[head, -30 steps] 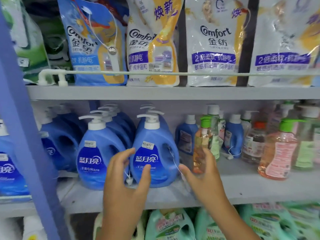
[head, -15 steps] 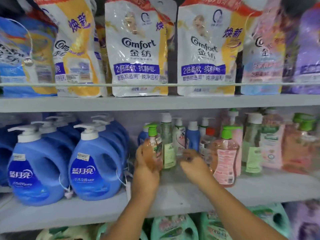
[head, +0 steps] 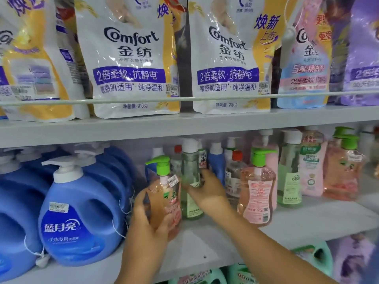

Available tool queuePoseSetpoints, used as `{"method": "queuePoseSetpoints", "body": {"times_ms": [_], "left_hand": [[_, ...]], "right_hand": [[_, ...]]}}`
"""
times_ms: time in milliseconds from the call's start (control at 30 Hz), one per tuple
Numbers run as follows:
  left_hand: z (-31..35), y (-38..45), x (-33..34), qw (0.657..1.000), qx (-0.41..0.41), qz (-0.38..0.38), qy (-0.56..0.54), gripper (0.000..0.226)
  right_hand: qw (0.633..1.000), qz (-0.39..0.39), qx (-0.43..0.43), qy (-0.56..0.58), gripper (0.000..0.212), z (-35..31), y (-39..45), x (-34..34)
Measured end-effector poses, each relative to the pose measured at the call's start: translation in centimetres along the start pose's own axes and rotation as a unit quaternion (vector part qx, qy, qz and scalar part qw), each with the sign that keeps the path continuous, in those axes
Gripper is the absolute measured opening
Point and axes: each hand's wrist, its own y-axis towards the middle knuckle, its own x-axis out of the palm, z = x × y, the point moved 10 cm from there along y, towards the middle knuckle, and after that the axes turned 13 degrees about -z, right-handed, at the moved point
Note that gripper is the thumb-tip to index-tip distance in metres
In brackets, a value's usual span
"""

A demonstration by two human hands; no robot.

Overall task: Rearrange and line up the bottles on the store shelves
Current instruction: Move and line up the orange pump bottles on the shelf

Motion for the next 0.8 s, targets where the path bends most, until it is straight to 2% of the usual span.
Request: {"method": "queuePoseSetpoints", "body": {"times_ms": [100, 200, 267, 333, 400, 500, 633, 800], "left_hand": [[-1.5, 0.9, -0.6, 1.000, -0.011, 0.002, -0.010, 0.073], [-2.8, 2.3, -0.4, 0.999, -0.017, -0.013, 0.030, 0.079], [-3.1, 3.1, 1.0, 0.998, -0.017, -0.032, 0.048, 0.071], [-2.7, 3.7, 2.8, 0.997, -0.016, -0.053, 0.055, 0.054], [-2.4, 4.4, 4.3, 0.996, -0.016, -0.062, 0.066, 0.046], [-2.0, 5.1, 6.5, 0.994, -0.017, -0.087, 0.068, 0.050], [-1.2, 5.0, 8.0, 0.994, -0.026, -0.092, 0.056, 0.069], [-0.7, 5.1, 9.1, 0.994, -0.028, -0.073, 0.072, 0.071]], "right_hand": [[0.999, 0.041, -0.020, -0.006, 0.039, 0.0, -4.6, -2.3], [0.997, 0.072, 0.001, 0.015, 0.035, 1.0, -9.3, -4.8], [0.995, 0.099, 0.006, 0.024, 0.045, 1.8, -12.3, -6.8], [0.991, 0.130, 0.009, 0.026, 0.052, 2.5, -14.8, -9.1], [0.986, 0.167, 0.015, 0.010, 0.047, 3.4, -16.6, -11.8], [0.976, 0.215, 0.023, -0.019, 0.037, 5.3, -17.5, -16.0], [0.970, 0.220, 0.054, -0.086, 0.032, 7.3, -16.0, -19.3], [0.975, 0.180, 0.061, -0.114, 0.048, 9.4, -12.7, -20.2]]}}
